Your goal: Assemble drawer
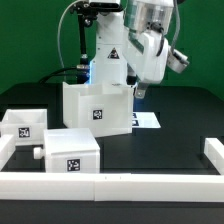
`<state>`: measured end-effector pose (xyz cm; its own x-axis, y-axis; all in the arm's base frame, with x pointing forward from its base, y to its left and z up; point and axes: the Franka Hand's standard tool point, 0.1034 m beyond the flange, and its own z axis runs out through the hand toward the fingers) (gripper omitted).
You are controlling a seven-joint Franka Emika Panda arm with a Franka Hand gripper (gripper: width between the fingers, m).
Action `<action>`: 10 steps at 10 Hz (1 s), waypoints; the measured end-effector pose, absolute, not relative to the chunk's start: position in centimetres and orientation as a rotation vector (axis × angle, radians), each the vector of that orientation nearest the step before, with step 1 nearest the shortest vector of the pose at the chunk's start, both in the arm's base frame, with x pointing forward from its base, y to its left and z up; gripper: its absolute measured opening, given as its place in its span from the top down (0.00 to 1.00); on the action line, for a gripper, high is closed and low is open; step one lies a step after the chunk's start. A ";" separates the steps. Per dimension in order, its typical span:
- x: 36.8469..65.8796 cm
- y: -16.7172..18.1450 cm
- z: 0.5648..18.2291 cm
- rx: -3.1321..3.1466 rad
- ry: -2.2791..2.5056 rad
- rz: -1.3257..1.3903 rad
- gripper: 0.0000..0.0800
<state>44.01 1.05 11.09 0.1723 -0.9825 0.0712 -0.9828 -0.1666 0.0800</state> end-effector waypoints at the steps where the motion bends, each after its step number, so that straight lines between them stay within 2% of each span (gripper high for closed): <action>1: 44.4 0.5 11.8 2.383 -1.893 0.013 0.19; 6: 44.7 1.0 11.5 2.418 -1.897 -0.003 0.19; 10: 45.1 -2.4 8.6 2.591 -1.596 -0.038 0.19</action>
Offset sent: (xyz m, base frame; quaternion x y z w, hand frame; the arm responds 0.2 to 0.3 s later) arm 0.0000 0.0000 0.0000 0.0000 0.0000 0.0000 1.0000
